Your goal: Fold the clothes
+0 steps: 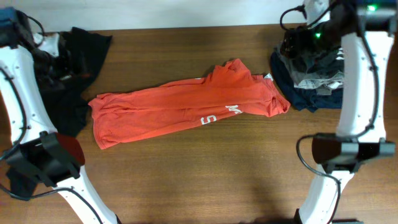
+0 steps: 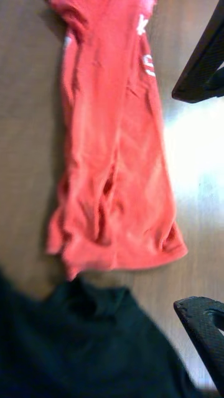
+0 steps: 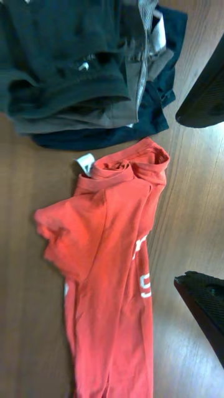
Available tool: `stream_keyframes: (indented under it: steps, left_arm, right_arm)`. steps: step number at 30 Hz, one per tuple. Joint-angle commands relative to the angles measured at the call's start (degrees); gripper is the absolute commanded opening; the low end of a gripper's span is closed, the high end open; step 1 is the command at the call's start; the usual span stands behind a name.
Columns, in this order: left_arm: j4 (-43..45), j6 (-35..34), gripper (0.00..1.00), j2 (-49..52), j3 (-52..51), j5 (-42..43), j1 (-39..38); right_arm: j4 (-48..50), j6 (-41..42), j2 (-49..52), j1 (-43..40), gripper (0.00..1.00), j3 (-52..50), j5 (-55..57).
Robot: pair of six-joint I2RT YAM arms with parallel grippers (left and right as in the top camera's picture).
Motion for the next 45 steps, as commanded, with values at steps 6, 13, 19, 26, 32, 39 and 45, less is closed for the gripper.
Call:
stream_keyframes:
  steps: [6,13,19,26,32,39,45]
  left_arm:
    - [14.88,-1.97,0.99,-0.52,-20.79,5.9,-1.11]
    - [25.2,0.09,0.99,-0.52,-31.3,2.49,-1.22]
    - [32.35,2.64,0.99,-0.52,-39.82,2.47,-1.22]
    - [35.69,2.97,0.99,-0.52,-44.57,0.24,-1.22]
    - [36.04,3.43,0.99,-0.52,-46.6,-2.64,-1.22]
    - [35.06,5.29,0.99,-1.18,-45.66,-3.76,-1.25]
    - [33.46,5.51,0.99,-4.74,-44.87,-6.64,-1.27]
  right_arm:
    - [-0.35,0.0,0.22,1.51,0.8,-2.69,0.35]
    - [-0.35,-0.02,0.28,2.08,0.8,-6.47,0.52]
    - [-0.35,-0.02,0.33,2.05,0.8,-8.5,0.55]
    - [-0.33,-0.02,0.33,2.05,0.8,-8.66,0.57]
    - [-0.35,-0.04,0.33,2.05,0.8,-8.66,0.55]
    - [0.02,-0.26,0.33,2.05,0.81,-8.66,0.57]
    - [0.09,-0.26,0.33,2.05,0.81,-8.66,0.57]
